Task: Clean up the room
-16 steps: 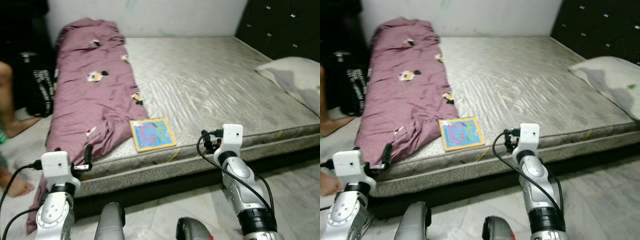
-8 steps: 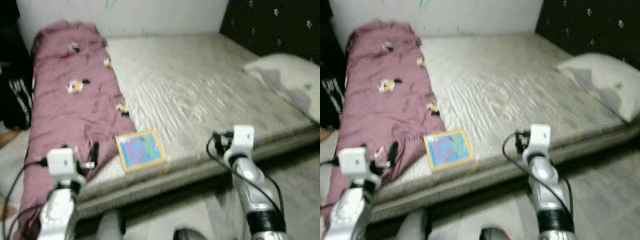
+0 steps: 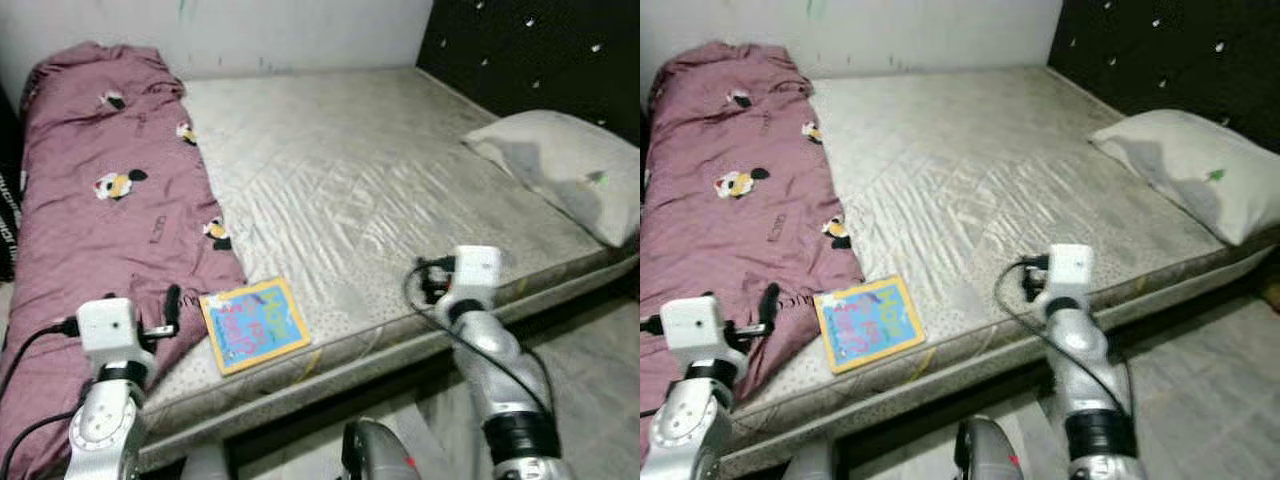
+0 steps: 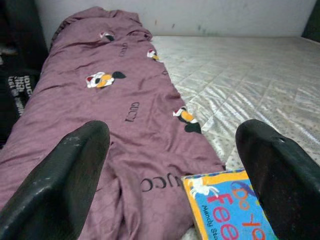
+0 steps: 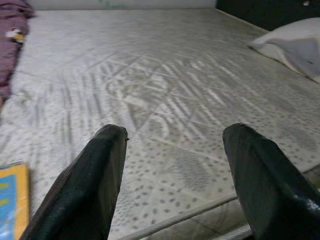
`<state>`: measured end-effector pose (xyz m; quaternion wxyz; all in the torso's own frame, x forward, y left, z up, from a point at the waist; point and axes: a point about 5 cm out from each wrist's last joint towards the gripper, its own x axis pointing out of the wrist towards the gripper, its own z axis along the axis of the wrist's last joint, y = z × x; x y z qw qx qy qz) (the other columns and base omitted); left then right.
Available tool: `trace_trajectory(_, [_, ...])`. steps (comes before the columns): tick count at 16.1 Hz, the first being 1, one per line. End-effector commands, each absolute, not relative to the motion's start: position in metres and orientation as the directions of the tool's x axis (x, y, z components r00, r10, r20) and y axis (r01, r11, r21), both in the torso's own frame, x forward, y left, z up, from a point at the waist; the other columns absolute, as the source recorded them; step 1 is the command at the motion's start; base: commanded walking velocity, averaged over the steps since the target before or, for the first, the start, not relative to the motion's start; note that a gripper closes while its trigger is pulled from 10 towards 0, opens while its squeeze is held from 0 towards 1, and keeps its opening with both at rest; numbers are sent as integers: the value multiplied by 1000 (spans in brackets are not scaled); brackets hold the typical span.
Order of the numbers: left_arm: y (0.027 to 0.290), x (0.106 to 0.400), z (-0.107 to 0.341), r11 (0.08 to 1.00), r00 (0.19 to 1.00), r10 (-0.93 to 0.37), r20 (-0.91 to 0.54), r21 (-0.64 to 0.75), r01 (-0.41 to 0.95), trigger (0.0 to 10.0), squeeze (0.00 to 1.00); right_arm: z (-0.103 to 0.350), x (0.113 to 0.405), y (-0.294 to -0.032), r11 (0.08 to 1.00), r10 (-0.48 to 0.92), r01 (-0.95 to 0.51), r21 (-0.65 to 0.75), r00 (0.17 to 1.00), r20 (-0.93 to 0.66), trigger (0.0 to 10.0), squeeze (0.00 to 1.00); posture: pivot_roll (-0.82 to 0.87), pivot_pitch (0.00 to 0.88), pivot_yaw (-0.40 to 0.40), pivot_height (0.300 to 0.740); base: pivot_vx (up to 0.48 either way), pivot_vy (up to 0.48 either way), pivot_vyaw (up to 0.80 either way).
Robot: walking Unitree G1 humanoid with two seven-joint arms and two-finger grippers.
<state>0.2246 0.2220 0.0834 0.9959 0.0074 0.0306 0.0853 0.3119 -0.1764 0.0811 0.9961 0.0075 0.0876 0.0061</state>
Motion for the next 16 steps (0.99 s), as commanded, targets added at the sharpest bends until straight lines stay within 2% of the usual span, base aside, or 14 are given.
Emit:
trace_trajectory(1, [222,227,87,986,985,166,-57,19,-165,10000,0,86,314,-179,1000,6,-3,18,987,-162,10000,0,-10,0,-69,605,0,0,0])
trace_trajectory(5, [227,239,94,980,980,196,-28,28,-196,10000,0,89,318,-177,1000,4,-1,20,988,-154,10000,0,-15,0,-68,565,0,0,0])
trace_trajectory(11, [235,243,94,969,968,247,-38,39,-245,10000,0,91,321,-177,1000,1,2,19,987,-159,10000,0,-13,0,-72,565,0,0,0])
trace_trajectory(13, [237,243,92,965,962,264,-64,10,-264,10000,0,94,321,-176,1000,9,-6,18,988,-154,10000,0,-14,0,-72,560,0,0,0])
trace_trajectory(14, [242,243,88,951,950,296,-101,-66,-303,10000,0,96,318,-179,1000,8,-5,22,988,-151,10000,0,-24,0,-73,540,0,0,0])
trace_trajectory(16, [247,244,87,943,945,305,-121,-98,-317,10000,0,99,311,-185,1000,5,-2,21,989,-149,10000,0,-34,2,-77,515,0,0,0])
